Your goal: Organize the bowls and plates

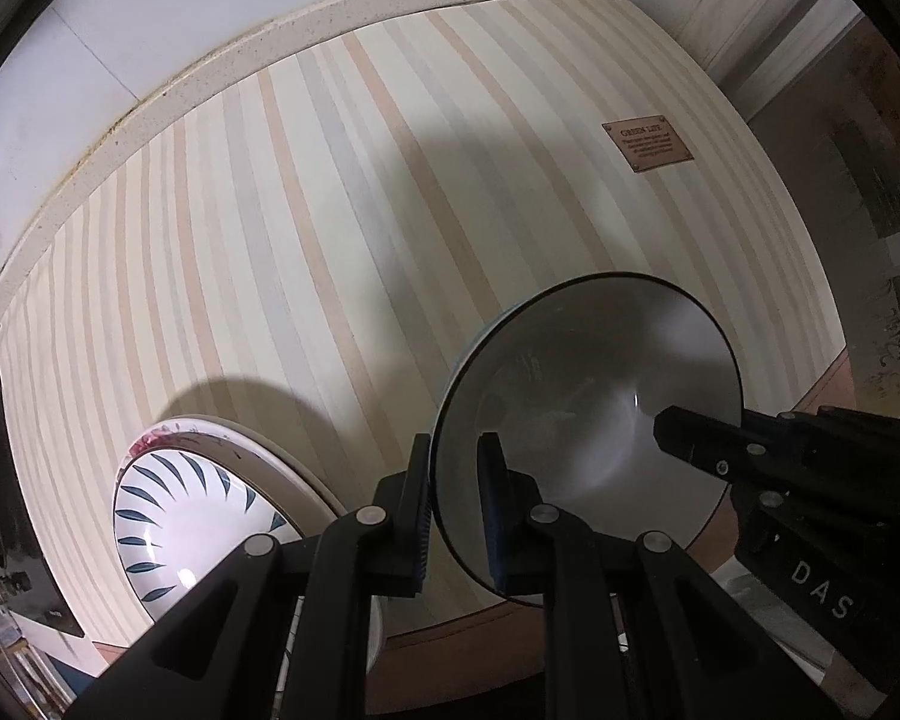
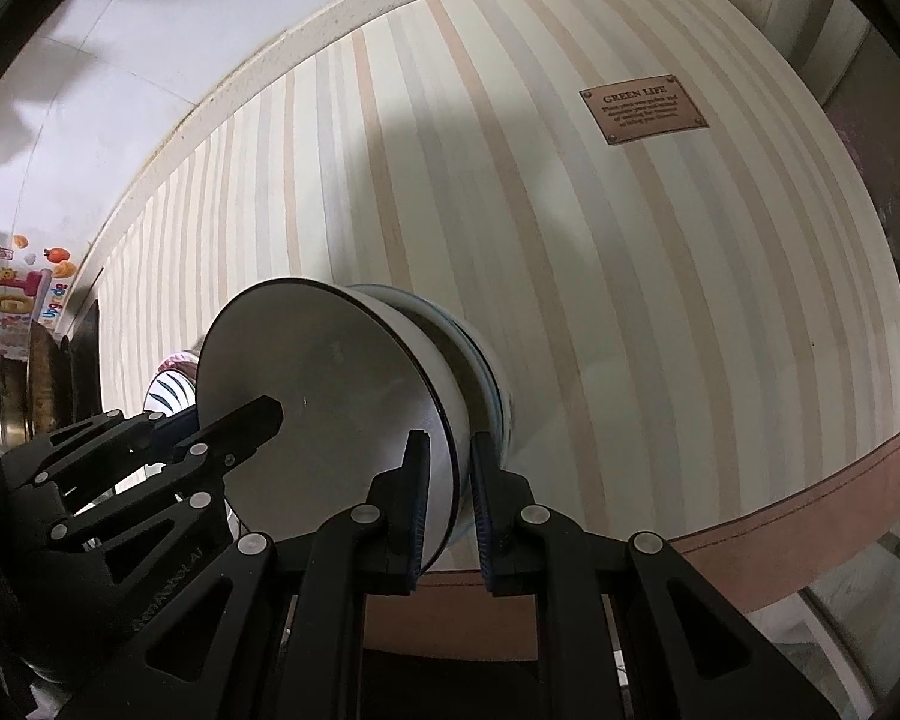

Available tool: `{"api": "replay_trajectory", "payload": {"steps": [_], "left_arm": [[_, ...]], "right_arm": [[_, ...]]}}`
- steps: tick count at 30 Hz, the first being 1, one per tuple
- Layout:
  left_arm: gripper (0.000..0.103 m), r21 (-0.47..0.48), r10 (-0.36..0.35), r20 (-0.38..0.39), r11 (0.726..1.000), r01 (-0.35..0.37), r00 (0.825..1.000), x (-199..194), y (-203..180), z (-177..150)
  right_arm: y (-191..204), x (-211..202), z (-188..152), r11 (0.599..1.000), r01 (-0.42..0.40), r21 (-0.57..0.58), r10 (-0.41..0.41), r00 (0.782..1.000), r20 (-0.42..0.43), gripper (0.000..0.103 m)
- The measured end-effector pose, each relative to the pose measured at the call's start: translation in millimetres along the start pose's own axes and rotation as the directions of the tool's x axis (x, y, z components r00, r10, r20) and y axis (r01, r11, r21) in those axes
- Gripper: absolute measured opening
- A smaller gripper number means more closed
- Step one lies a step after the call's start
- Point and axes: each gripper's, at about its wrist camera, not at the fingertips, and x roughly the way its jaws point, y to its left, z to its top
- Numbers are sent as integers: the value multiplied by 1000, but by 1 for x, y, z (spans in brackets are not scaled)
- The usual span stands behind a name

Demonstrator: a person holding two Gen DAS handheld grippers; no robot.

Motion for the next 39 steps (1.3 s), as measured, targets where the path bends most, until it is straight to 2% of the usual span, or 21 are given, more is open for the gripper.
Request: {"api": "replay_trajectory", "payload": {"steps": [7, 22, 26, 30, 31, 33, 34, 39], "left_arm": [[12, 8, 11, 1, 1000, -11, 1000, 3, -1, 0], [13, -35, -48, 10, 998, 49, 999, -4, 8, -5], [13, -40, -65, 43, 997, 66, 997, -24, 11, -10], [13, -33, -66, 94, 997, 69, 993, -55, 14, -18], [13, -32, -70, 112, 997, 74, 991, -64, 15, -21], [14, -30, -75, 149, 996, 80, 986, -82, 18, -27], [14, -26, -75, 170, 996, 81, 983, -92, 18, -30], [15, -15, -78, 240, 996, 85, 967, -127, 22, -44]], "right_arm": [[1, 1, 3, 1000, 12, -12, -12, 1000, 1, 15], [-5, -9, 3, 1000, -2, 27, 2, 1000, 17, 17], [-4, -23, -3, 1000, 10, 18, -11, 999, 43, 17], [7, -51, -18, 998, 62, -21, -59, 993, 104, 18], [10, -59, -22, 997, 75, -29, -71, 990, 119, 20], [18, -80, -33, 996, 85, -41, -78, 985, 157, 35], [22, -88, -37, 996, 84, -43, -75, 982, 171, 38], [39, -129, -59, 991, 116, -61, -97, 962, 257, 40]]}}
